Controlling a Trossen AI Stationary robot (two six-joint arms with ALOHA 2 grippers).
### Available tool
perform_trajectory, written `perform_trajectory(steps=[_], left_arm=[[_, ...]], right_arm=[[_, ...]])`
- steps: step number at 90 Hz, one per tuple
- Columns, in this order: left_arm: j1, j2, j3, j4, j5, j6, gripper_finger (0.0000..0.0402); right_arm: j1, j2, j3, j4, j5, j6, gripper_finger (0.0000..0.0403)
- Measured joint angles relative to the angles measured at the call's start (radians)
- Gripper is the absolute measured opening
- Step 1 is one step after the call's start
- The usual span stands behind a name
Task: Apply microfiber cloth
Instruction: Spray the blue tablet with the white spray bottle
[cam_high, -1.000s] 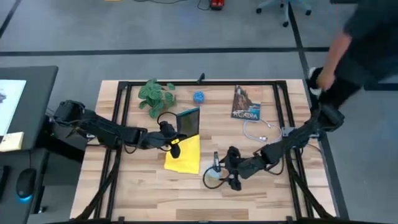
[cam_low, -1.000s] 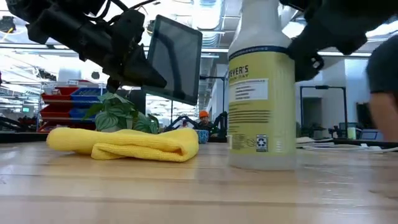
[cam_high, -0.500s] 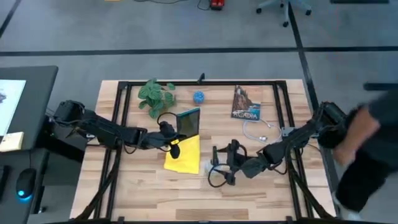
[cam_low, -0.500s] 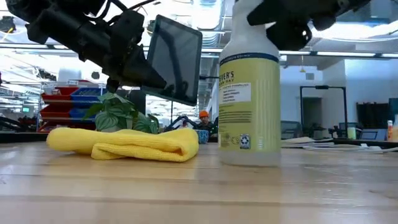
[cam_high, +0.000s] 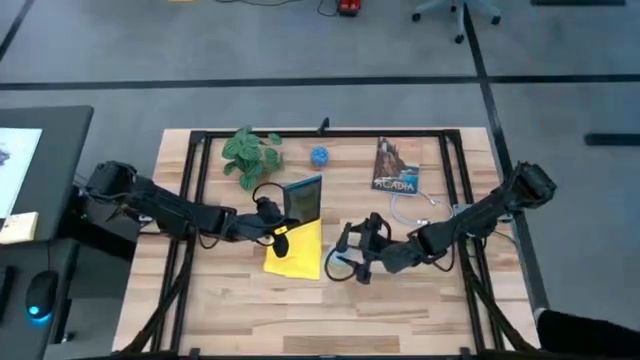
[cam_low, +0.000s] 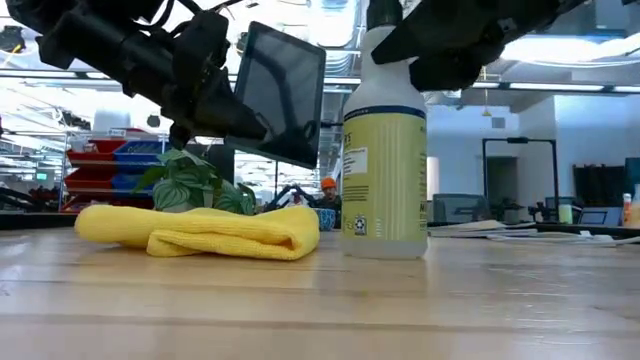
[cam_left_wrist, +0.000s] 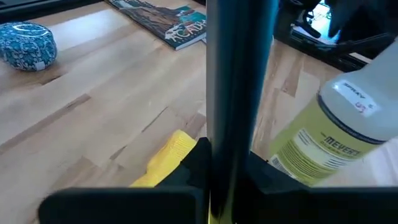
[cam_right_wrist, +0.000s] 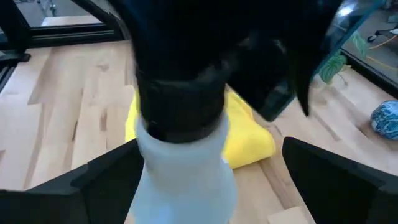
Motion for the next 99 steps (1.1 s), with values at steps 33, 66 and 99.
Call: perform_trajectory(steps=[33,66,99], left_arm=[[0.000,0.000,0.000,0.001,0.000,0.000,0.0013],[0.000,0.000,0.000,0.003,0.000,-0.003,0.0013],[0.000,0.000,0.000,0.003,0.000,-0.008,0.0013]], right_arm=[[0.012,0.000,0.052,0.005,0.020,-0.007,0.0351],[0.012,0.002,0.052,0.011,-0.014,0.070,0.0264],[0.015,-0.025,0.052,-0.005,-0.153,0.044,0.0256]])
